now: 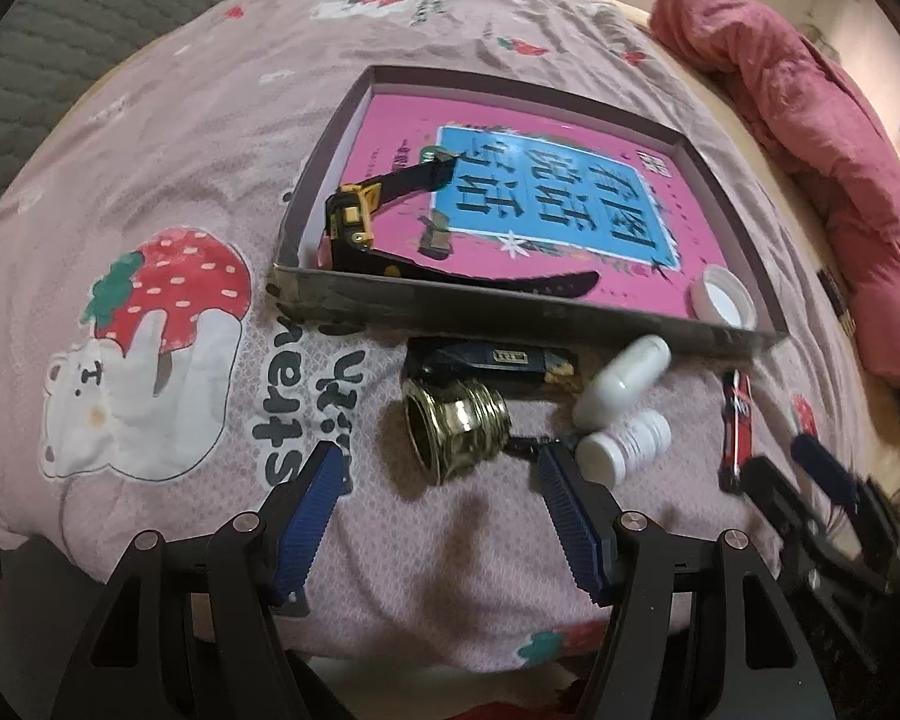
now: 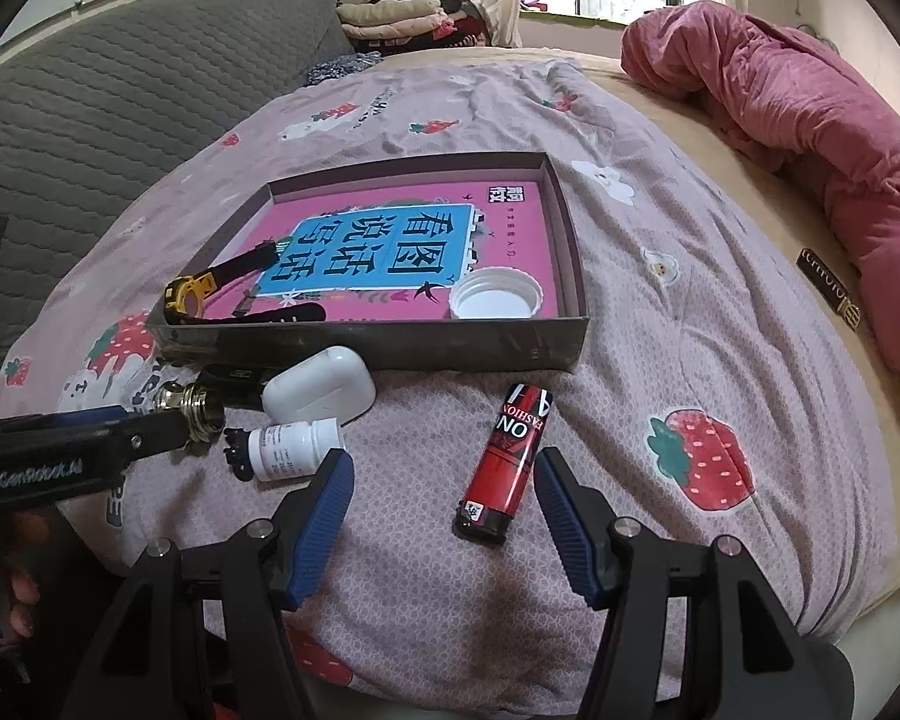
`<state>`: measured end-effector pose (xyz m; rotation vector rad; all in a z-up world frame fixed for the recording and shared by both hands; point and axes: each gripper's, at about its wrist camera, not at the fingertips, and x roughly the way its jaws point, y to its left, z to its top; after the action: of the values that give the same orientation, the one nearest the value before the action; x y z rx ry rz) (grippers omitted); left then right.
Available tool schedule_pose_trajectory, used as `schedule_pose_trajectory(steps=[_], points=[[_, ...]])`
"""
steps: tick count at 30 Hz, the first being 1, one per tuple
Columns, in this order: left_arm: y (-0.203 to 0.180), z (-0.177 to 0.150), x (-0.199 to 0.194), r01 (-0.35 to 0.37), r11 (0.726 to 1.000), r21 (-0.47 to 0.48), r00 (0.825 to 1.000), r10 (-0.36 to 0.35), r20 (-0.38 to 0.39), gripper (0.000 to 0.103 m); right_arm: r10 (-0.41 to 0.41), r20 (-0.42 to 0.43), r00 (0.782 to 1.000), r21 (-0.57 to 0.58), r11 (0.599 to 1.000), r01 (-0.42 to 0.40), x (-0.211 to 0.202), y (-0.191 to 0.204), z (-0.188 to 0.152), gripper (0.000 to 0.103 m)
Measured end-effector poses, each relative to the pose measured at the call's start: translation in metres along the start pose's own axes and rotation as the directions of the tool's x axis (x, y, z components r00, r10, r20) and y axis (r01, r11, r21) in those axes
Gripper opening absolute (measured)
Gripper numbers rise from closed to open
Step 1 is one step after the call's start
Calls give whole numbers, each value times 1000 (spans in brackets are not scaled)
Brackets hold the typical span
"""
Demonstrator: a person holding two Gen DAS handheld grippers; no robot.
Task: Organize rigid objects
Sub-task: 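Move left tool toward the brass knob while right tool moves toward the red lighter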
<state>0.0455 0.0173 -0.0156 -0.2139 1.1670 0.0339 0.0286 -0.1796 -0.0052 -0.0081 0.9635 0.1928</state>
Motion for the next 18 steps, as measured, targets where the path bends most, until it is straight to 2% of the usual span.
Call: schedule_pose_trajectory(steps=[10, 18], points=[[-8, 11, 20, -30, 999, -29, 999, 30, -10, 69, -1, -14, 1000, 7, 1000, 1, 7, -2, 0, 62], [-2, 5, 32, -60, 998, -24, 998, 60, -25, 69, -35, -38, 999, 88, 995, 38, 20, -20, -1, 62]])
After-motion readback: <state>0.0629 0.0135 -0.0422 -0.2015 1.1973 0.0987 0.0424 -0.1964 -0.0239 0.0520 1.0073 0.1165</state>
